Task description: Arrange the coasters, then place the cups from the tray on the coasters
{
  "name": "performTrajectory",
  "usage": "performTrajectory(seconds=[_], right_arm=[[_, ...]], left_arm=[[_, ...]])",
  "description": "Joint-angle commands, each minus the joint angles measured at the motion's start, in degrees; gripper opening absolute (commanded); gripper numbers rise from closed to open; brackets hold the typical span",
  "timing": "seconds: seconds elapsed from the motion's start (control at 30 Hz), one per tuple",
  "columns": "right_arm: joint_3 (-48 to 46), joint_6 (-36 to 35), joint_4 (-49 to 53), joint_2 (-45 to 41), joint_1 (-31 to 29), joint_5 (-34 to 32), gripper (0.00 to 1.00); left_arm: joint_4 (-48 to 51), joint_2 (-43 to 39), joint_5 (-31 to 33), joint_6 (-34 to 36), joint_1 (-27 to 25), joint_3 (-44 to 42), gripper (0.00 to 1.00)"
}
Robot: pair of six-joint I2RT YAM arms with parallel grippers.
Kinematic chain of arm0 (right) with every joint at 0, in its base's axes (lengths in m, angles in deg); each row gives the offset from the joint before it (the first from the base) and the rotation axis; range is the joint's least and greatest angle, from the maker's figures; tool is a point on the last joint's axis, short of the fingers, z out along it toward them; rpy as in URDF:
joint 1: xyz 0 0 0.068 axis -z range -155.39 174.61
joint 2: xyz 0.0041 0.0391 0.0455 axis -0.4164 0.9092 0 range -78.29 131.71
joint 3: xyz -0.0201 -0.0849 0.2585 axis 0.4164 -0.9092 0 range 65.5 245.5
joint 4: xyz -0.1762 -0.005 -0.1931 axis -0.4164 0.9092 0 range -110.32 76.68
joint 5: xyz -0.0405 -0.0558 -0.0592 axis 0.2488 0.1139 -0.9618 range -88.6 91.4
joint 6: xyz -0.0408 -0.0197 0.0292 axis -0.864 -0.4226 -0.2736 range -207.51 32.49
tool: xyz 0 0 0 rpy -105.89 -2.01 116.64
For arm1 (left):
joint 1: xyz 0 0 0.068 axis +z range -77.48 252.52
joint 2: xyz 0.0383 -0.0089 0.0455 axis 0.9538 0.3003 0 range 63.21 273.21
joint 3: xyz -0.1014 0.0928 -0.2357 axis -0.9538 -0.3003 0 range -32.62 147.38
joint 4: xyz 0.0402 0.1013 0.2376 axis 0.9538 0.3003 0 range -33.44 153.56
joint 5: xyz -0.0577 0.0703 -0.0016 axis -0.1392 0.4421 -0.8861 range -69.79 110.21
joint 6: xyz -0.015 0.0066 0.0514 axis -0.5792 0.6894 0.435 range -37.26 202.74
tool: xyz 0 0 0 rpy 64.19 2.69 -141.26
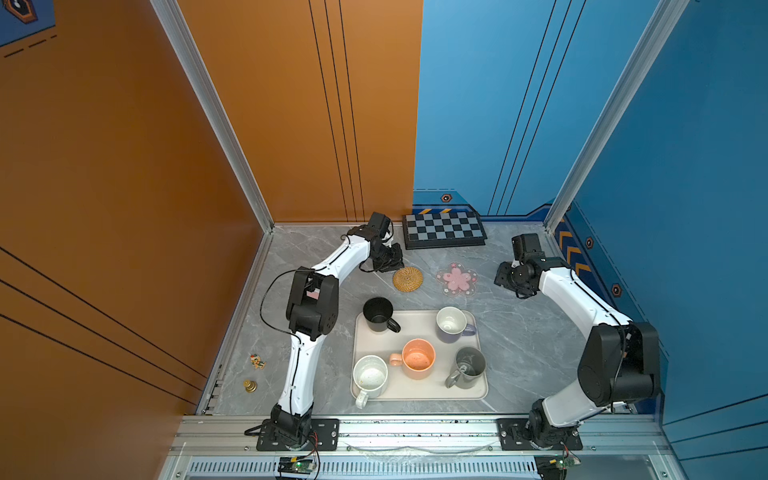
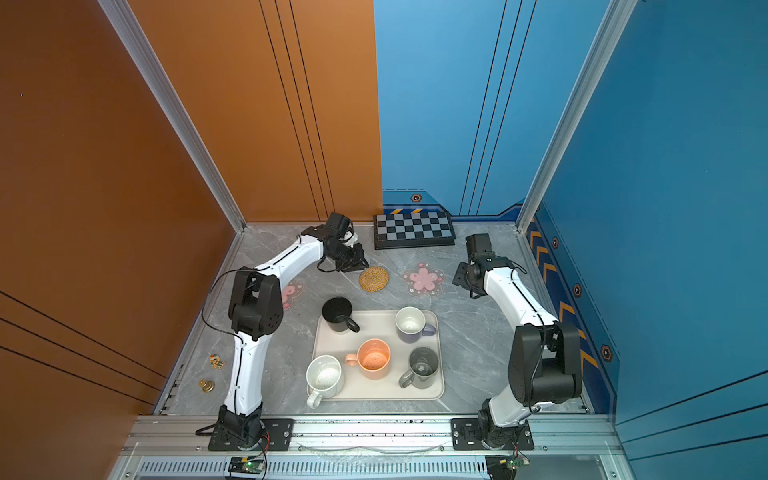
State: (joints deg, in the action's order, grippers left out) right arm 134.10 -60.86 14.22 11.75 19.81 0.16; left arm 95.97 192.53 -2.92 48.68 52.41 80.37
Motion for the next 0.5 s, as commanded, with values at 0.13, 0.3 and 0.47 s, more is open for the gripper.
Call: performTrajectory(seconds=[0.13, 0.3, 0.47], right_arm=[[0.5, 0.5, 2.3, -0.4, -0.4, -0.3, 0.57], [0.2, 0.6, 2.3, -0.4, -0.7, -0.3, 0.57], [0.0, 0.4, 2.3, -0.7, -0.6, -0.4, 0.57]], left_arm=[[1.4, 1.4, -0.1, 0.6, -0.7, 1.2, 0.18], [1.4, 4.0, 0.0, 1.4, -3.2, 0.2, 0.14], [1.4, 4.9, 2.3, 0.8, -4.5, -2.2, 0.12]])
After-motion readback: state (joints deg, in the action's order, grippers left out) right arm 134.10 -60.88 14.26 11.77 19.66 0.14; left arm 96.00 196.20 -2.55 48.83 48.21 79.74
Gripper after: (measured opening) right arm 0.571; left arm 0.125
